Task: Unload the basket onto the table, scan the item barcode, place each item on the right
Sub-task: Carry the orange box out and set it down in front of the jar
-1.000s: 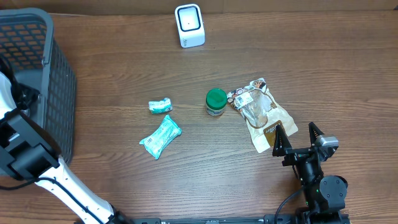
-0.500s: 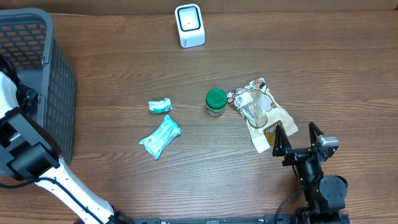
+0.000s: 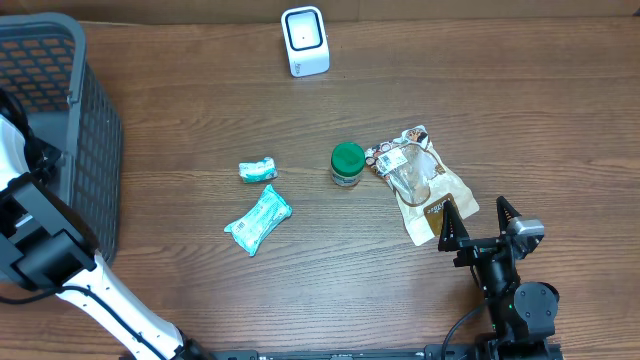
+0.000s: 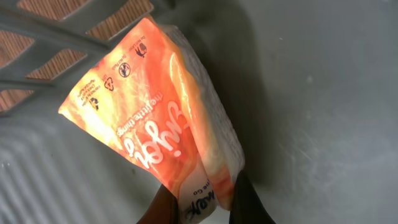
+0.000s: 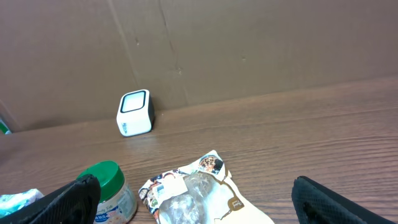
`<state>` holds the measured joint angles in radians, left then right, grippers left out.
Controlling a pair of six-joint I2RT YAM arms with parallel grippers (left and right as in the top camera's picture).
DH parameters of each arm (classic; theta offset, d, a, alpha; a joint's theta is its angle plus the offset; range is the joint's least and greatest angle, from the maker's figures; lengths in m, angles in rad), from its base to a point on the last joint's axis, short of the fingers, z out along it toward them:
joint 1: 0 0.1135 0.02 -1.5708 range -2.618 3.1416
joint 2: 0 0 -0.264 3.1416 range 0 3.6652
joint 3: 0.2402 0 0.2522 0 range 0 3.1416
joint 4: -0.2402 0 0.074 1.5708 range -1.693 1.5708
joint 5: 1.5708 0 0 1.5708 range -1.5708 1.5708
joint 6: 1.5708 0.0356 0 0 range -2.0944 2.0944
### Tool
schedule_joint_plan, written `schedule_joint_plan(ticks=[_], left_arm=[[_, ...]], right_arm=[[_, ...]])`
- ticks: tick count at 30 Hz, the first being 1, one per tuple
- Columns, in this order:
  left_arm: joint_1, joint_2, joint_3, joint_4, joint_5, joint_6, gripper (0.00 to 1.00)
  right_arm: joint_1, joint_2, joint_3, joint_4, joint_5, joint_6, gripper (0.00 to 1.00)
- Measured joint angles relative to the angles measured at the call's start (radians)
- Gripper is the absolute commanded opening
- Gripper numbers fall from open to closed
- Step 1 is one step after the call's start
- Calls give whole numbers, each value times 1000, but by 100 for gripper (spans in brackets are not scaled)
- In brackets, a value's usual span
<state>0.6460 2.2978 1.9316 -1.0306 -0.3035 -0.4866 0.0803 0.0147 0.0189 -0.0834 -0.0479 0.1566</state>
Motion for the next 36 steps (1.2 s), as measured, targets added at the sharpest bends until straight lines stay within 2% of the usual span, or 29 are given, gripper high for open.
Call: schedule_joint_plan(ticks=[7, 15, 19, 23, 27, 36], left_arm=[[0, -154, 14, -21, 74, 0, 4], [-16, -559, 52, -39, 266, 50, 4], [-84, -713, 60, -87, 379, 78, 4], [-249, -794, 66, -182, 448, 105, 4], [-470, -791, 64, -291, 477, 145, 5], [-970, -678, -104, -312, 484, 192, 5]], right_arm=[[0, 0, 0, 0, 1, 0, 100], [0, 0, 0, 0, 0, 0, 100], [0, 0, 0, 0, 0, 0, 100], [0, 0, 0, 0, 0, 0, 100], [0, 0, 0, 0, 0, 0, 100], [0, 0, 0, 0, 0, 0, 100]])
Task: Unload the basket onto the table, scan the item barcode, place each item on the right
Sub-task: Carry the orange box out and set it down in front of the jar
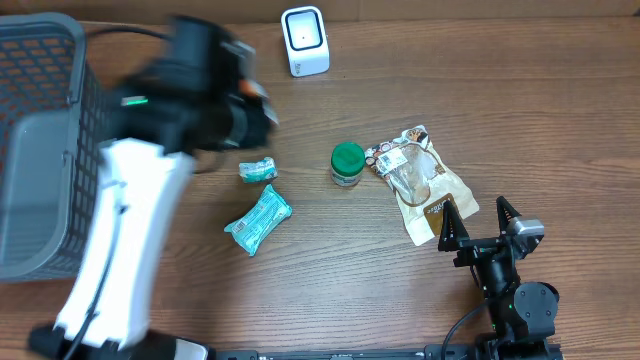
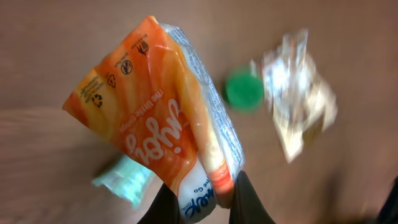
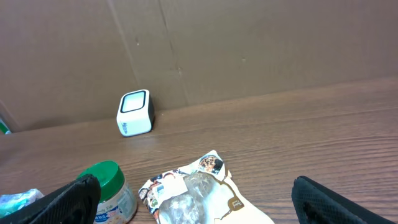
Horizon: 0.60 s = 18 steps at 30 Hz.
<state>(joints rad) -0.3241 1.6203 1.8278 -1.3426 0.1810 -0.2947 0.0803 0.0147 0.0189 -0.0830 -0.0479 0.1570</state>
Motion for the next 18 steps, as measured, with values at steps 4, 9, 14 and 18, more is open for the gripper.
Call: schedule_joint_plan(ticks=[4, 9, 14, 18], left_arm=[[-140, 103, -103, 49, -20, 3, 4], [-255, 238, -198, 133, -35, -6, 5], [-321, 335, -206, 138, -39, -16, 4], [-338, 361, -206, 136, -40, -25, 4]], right_arm=[[0, 0, 0, 0, 0, 0, 100], [0, 0, 0, 0, 0, 0, 100], [0, 0, 0, 0, 0, 0, 100], [0, 0, 0, 0, 0, 0, 100]])
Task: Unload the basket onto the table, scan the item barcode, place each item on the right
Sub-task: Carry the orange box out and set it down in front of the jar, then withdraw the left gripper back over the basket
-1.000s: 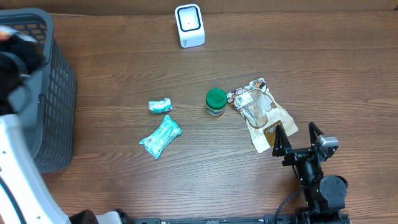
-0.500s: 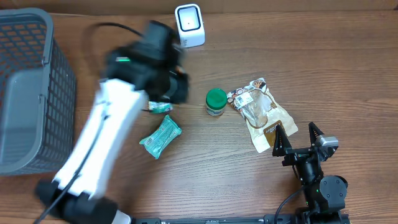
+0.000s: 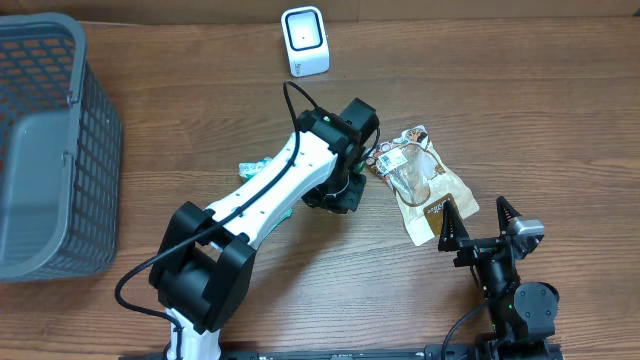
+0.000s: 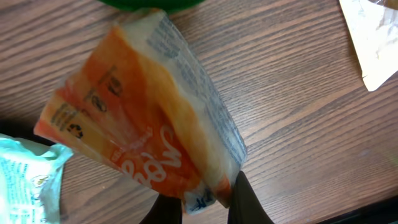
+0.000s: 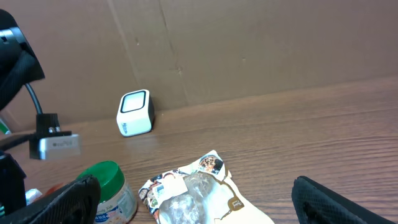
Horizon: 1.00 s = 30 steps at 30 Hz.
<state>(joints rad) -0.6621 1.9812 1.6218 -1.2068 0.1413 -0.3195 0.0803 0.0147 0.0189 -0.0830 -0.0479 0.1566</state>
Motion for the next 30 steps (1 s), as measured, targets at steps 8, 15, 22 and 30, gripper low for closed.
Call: schedule_joint_plan(ticks=[8, 15, 22, 30], left_arm=[[-2, 0, 0, 0, -6, -24, 51], [6, 0, 18, -64, -13, -25, 49], [72, -15, 231, -207, -95, -24, 53], [299, -184, 486, -358, -204, 41, 100]], right_arm=[[0, 0, 0, 0, 0, 0, 100], [0, 0, 0, 0, 0, 0, 100], [0, 0, 0, 0, 0, 0, 100], [0, 0, 0, 0, 0, 0, 100]])
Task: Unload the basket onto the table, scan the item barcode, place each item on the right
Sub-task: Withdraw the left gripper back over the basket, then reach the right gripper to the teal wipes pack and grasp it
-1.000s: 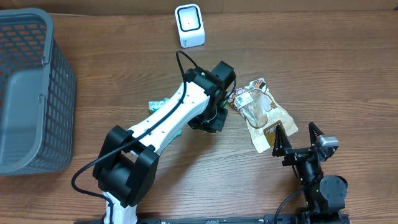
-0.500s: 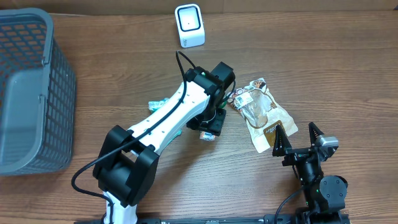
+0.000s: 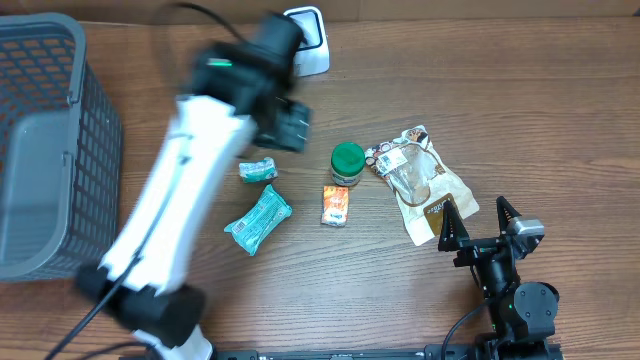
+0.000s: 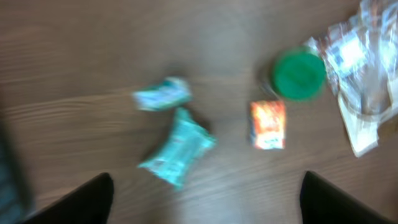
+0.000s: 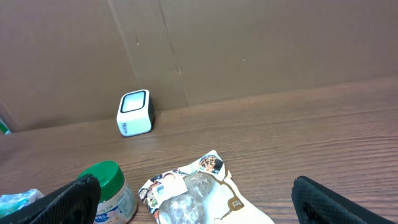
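The orange packet (image 3: 336,205) lies flat on the table just below the green-lidded jar (image 3: 347,163); in the left wrist view the orange packet (image 4: 268,124) shows far below the camera. My left gripper (image 3: 285,122) is blurred, high above the table left of the jar, and stands open and empty, its fingers (image 4: 81,199) spread wide. The white scanner (image 3: 305,40) stands at the back edge and shows again as the scanner (image 5: 135,112). My right gripper (image 3: 478,222) rests open near the front right, holding nothing.
A clear snack bag (image 3: 420,180) lies right of the jar. Two teal packets (image 3: 257,170) (image 3: 258,220) lie left of the orange one. A grey basket (image 3: 50,150) fills the left edge. A cardboard wall (image 5: 249,43) backs the table.
My left gripper was shut on the orange packet low beside the jar. Now the packet lies on the table, and the gripper is open, higher and further left. The right arm is unchanged.
My left gripper first held the orange packet inside the grey basket. Then it held it over the table above the other items, then low against the wood by the jar. Now the packet is let go there and the gripper is up and open.
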`<state>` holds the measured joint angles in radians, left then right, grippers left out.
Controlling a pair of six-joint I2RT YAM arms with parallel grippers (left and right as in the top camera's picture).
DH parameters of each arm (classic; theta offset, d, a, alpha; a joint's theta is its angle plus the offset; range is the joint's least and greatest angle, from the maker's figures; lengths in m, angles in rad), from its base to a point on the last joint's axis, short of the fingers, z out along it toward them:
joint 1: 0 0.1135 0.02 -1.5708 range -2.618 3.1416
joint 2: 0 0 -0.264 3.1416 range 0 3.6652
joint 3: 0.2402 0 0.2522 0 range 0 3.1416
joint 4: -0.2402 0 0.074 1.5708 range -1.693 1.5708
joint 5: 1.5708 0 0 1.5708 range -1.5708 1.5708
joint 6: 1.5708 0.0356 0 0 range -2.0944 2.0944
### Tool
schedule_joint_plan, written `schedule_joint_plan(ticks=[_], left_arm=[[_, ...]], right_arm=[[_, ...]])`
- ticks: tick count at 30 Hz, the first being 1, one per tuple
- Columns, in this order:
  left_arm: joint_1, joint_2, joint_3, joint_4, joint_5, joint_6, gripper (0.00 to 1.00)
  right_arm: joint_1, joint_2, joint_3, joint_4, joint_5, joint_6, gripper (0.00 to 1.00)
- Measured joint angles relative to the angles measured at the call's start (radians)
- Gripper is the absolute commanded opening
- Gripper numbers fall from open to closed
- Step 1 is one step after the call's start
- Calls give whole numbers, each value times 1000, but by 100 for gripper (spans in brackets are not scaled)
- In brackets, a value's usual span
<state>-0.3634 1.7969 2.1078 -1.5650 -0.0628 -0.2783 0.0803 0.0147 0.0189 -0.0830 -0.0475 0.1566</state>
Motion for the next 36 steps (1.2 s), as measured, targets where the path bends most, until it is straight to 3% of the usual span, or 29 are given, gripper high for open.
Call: schedule_joint_plan(ticks=[10, 15, 26, 36], left_arm=[[549, -180, 83, -8, 80, 47, 100], [714, -174, 83, -32, 129, 48, 100], [758, -168, 83, 23, 157, 220, 100], [758, -106, 83, 23, 156, 256, 100]], right_arm=[[0, 0, 0, 0, 0, 0, 100], [0, 0, 0, 0, 0, 0, 100], [0, 0, 0, 0, 0, 0, 100], [0, 0, 0, 0, 0, 0, 100]])
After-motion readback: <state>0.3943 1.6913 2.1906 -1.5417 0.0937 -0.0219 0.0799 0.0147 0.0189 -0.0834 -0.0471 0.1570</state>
